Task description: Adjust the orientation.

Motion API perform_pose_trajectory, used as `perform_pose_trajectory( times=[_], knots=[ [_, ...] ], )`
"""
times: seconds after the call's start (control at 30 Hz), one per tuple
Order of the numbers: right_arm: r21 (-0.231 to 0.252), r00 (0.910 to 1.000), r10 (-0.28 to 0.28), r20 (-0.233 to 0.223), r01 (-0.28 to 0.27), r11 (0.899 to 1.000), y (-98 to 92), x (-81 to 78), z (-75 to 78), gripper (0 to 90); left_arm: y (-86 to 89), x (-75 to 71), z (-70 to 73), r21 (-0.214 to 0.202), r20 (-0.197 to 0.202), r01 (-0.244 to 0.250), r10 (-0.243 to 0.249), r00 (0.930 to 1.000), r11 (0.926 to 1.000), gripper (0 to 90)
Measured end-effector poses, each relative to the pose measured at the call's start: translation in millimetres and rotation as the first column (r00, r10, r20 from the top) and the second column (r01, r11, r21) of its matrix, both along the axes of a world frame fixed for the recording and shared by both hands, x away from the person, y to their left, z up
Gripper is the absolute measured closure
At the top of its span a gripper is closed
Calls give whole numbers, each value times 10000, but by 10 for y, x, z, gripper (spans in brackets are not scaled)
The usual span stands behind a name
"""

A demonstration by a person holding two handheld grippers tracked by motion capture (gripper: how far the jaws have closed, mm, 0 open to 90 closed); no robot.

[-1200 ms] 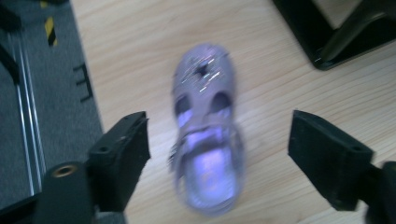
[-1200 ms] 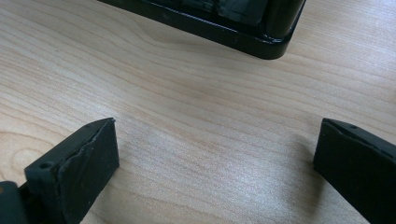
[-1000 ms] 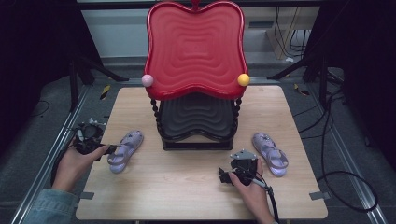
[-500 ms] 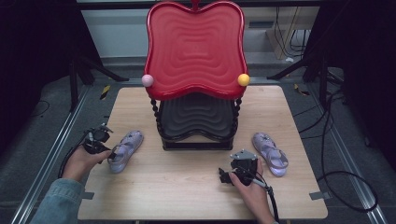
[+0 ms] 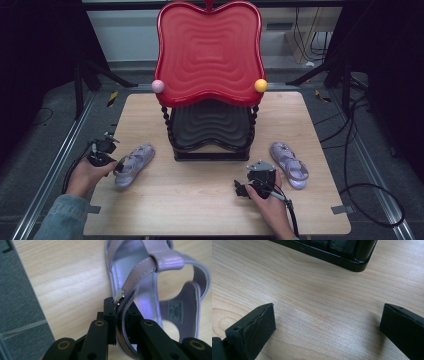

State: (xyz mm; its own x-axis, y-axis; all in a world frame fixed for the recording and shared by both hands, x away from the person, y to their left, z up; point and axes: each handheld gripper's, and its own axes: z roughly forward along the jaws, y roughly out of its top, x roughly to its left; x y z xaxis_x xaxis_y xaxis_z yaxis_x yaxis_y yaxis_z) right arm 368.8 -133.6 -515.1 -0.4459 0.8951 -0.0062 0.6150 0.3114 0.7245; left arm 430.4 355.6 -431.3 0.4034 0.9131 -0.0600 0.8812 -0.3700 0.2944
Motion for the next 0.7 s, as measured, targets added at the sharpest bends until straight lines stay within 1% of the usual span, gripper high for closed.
perform_pose_trajectory(
  times=[0.07, 0.1, 0.17, 0.2, 0.27, 0.3, 0.33, 0.37, 0.47, 0.5, 0.53, 0.57, 0.63, 0.7],
  knots=[
    [0, 10000, 2, -1, -2, 10000, 0, 0, 0, 4, -30, -94, 39, -153, 138, 196, -194, 9997, 9997, 825],
    [2, 10000, 6, 0, -6, 10000, 0, 1, 0, 4, -62, -169, 66, -273, 207, 409, -404, 9990, 9988, 825],
    [2, 10000, 7, 1, -7, 10000, 0, 1, 0, 4, -128, -273, 101, -354, 357, 741, -728, 9967, 9966, 825],
    [1, 10000, 5, 3, -5, 10000, 0, 1, 0, 4, -195, -339, 121, -436, 431, 990, -971, 9943, 9941, 826],
    [2, 10000, 6, 2, -6, 10000, 0, 1, 0, 4, -312, -409, 144, -568, 597, 1298, -1265, 9902, 9899, 826],
    [0, 10000, 4, 2, -4, 10000, 0, 1, 0, 4, -489, -460, 155, -635, 764, 1720, -1671, 9830, 9830, 826],
    [3, 10000, 3, -2, -3, 10000, 0, 0, 0, 4, -588, -474, 155, -664, 817, 1925, -1869, 9790, 9791, 826],
    [1, 10000, 6, 0, -6, 10000, 0, 1, 0, 4, -588, -474, 155, -664, 817, 1925, -1869, 9790, 9791, 826],
    [1, 10000, 5, 2, -5, 10000, 0, 1, 0, 5, -877, -480, 128, -746, 952, 2471, -2397, 9662, 9661, 826],
    [1, 10000, 5, 2, -5, 10000, 0, 1, 0, 5, -960, -473, 105, -738, 964, 2583, -2509, 9632, 9632, 826],
    [6, 10000, 1, -6, -1, 10000, 0, 0, 0, 4, -1090, -454, 41, -769, 911, 2715, -2644, 9601, 9594, 826],
    [6, 10000, 1, -6, -1, 10000, 0, 0, 0, 4, -1090, -454, 41, -769, 911, 2715, -2644, 9601, 9594, 826],
    [4, 10000, 28, -12, -28, 10000, -2, 2, 0, 4, -1184, -440, -32, -674, 819, 2815, -2759, 9577, 9572, 825],
    [5, 10000, 31, -10, -31, 10000, -2, 2, 0, 4, -1241, -443, -85, -631, 709, 2857, -2813, 9570, 9562, 825]
  ],
)
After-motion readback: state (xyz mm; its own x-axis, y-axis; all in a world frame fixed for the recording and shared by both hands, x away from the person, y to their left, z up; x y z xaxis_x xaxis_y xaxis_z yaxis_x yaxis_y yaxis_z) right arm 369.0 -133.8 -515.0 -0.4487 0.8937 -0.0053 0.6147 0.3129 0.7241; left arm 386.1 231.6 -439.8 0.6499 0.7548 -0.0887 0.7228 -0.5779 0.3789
